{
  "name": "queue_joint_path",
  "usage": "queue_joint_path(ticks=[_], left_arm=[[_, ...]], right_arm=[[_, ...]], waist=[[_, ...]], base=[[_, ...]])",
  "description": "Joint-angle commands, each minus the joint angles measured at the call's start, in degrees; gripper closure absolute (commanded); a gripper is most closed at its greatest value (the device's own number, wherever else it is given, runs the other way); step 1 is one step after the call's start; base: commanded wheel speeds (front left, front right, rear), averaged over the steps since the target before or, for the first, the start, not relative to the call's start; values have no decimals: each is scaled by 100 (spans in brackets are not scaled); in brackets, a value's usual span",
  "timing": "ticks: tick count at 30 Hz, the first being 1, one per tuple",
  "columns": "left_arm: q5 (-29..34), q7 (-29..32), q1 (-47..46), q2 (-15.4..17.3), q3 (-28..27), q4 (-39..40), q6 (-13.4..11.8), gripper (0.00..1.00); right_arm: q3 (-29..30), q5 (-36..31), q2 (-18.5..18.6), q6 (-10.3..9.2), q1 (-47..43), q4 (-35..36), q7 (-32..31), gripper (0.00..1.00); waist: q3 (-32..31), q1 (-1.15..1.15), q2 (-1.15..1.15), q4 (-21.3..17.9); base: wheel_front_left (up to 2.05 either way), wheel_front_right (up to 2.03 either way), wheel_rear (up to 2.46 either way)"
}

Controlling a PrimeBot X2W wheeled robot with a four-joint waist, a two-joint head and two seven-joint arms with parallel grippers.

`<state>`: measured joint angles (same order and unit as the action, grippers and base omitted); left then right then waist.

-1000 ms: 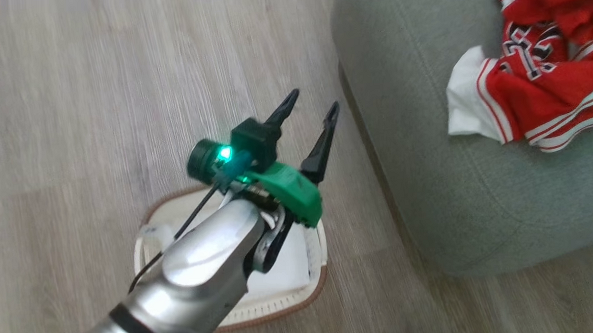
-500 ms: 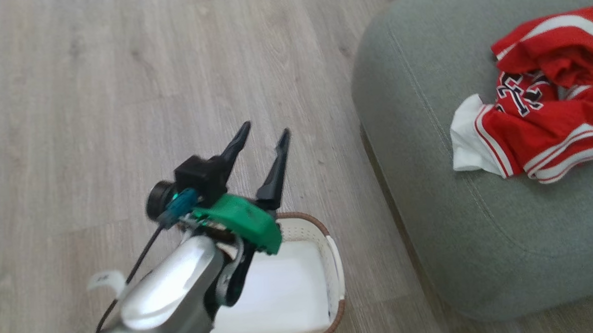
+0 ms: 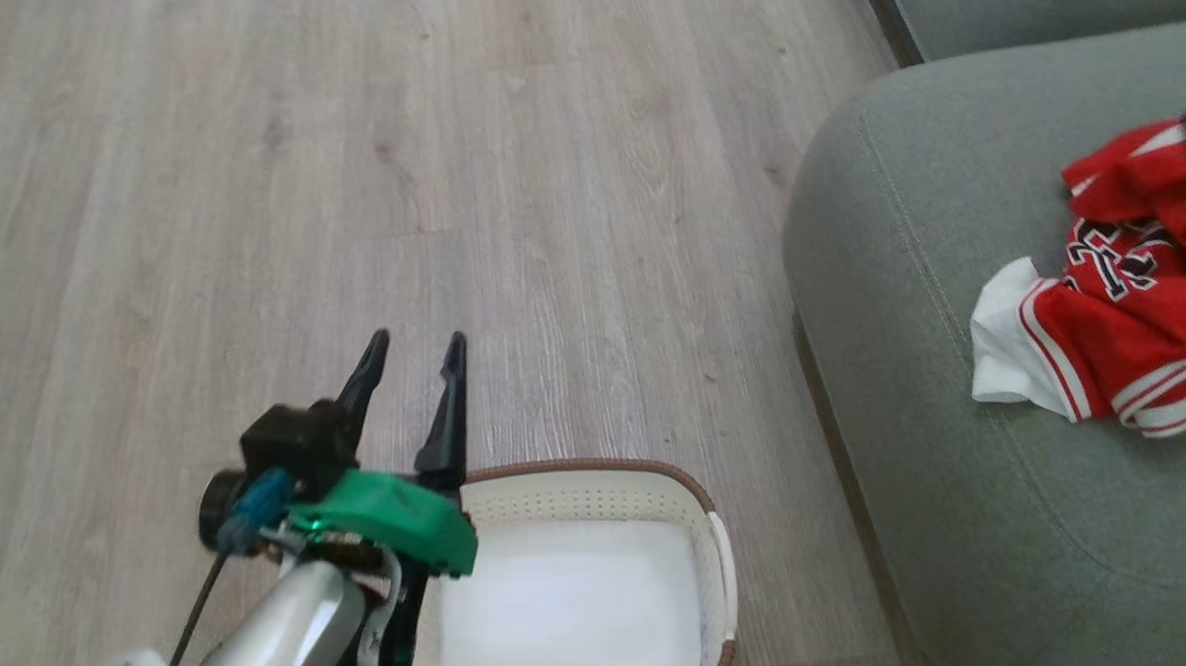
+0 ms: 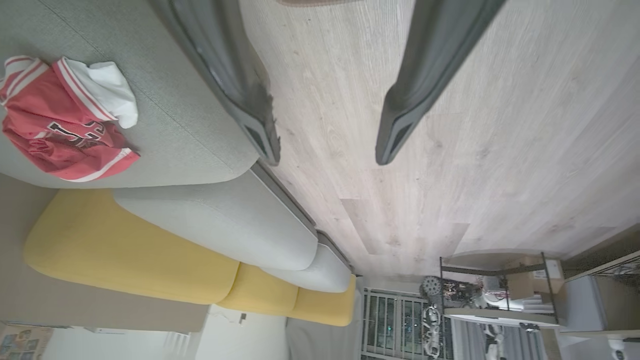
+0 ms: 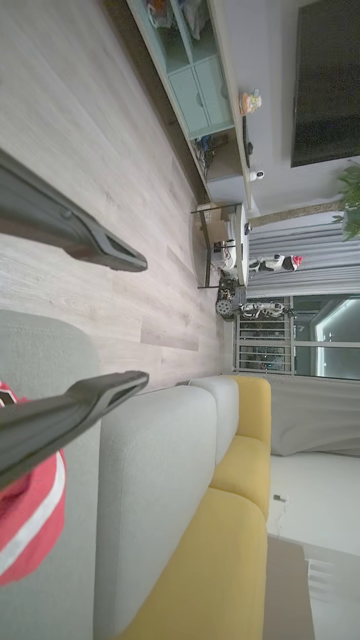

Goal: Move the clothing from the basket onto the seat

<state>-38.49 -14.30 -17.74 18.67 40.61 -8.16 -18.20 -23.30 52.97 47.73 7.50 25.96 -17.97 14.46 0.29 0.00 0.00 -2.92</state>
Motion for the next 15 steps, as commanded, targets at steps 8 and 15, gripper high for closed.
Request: queue_joint_path(ticks=[8,15], left_arm=[[235,-70,315,110,-741,437,-83,0],[715,-70,929,-225,-1461,655,68,0]], right_arm=[[1620,-1216,-1246,-1,-1779,1382,53,0],[1862,-1685,-2093,-1,-2499,1962,53,0]], waist=[[-124,0,0,186],[-147,0,0,199]], base=[[0,0,0],[0,0,0]])
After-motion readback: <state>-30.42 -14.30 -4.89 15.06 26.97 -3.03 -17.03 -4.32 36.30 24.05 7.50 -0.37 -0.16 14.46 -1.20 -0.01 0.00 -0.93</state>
